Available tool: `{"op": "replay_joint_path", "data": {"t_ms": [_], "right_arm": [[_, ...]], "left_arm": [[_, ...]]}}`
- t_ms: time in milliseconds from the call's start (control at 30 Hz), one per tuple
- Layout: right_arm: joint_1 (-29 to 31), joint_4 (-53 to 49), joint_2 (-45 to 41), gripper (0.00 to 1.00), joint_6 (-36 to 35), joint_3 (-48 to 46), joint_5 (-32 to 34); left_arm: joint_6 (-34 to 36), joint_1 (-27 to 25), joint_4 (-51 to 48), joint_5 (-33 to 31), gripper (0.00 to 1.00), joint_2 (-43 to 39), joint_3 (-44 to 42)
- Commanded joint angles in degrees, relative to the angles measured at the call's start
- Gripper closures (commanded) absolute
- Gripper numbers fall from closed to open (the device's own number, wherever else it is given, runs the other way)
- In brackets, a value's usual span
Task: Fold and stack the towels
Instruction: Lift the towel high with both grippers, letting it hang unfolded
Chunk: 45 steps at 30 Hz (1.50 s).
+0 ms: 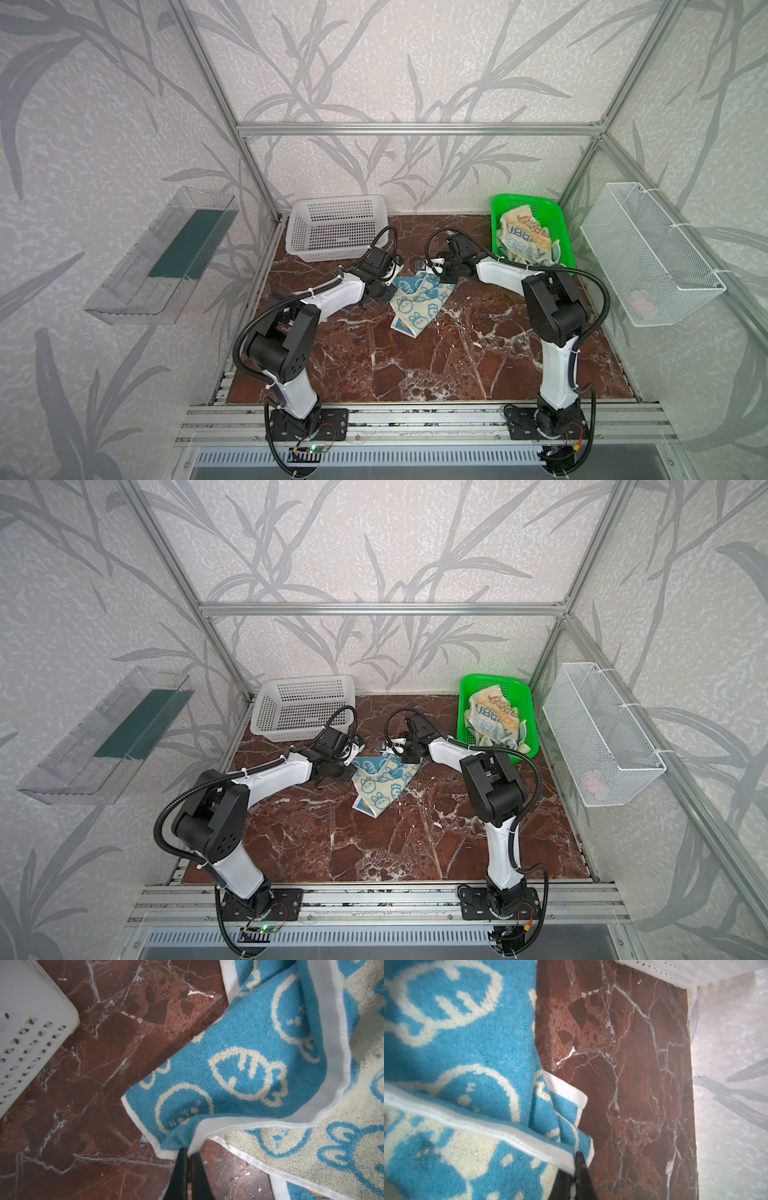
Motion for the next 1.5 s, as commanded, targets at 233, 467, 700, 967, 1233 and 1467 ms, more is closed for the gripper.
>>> {"op": "replay_joint_path", "data": {"t_ms": [233, 467, 700, 967, 1233, 1467], "right_arm": [[-1.2, 0.1, -7.2, 1.0, 15.3, 5.9, 8.6], [-1.5, -2.3, -14.7, 1.0, 25.0, 10.5, 17.7], [-1.5, -6.3, -24.6, 1.0, 31.5, 14.0, 24.5], [-1.5, -17.6, -37.5, 1.0, 36.0, 14.7, 20.2], [-1.6, -22.3, -53.7, 1.0, 40.2, 10.2, 12.8], [-1.5, -27.2, -62.2, 1.0, 43.6, 11.3, 5.6]], "left_arm": [[-2.5, 0.1, -5.5, -5.9, 1.0, -2.6, 13.4], [-3.0, 0.0, -8.7, -5.9, 1.0, -5.2, 25.5], [-2.2, 0.0, -9.9, -2.8, 1.0, -12.8, 30.5], [-2.3, 0.0, -10.4, 1.6, 1.0, -23.2, 30.8], [-4.2, -0.3, -8.2, 8.3, 1.0, -36.1, 25.9], [-6.5, -0.4, -7.6, 13.8, 1.0, -44.9, 23.5]]}}
